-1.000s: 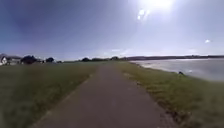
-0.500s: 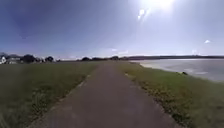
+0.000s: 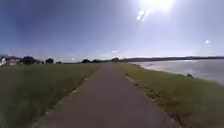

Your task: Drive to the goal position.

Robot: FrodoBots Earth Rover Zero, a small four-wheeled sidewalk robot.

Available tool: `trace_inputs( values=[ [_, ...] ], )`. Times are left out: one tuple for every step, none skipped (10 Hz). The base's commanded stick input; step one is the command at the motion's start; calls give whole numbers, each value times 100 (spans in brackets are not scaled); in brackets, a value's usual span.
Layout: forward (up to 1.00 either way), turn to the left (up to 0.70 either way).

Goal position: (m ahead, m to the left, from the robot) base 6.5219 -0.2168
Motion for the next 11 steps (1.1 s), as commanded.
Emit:
trace_inputs(
  values=[
    [70, 0],
    [70, 0],
    [70, 0],
    [70, 0],
    [70, 0],
    [70, 0],
    [70, 0],
    [70, 0],
    [70, 0],
    [70, 0],
    [70, 0]
  ],
)
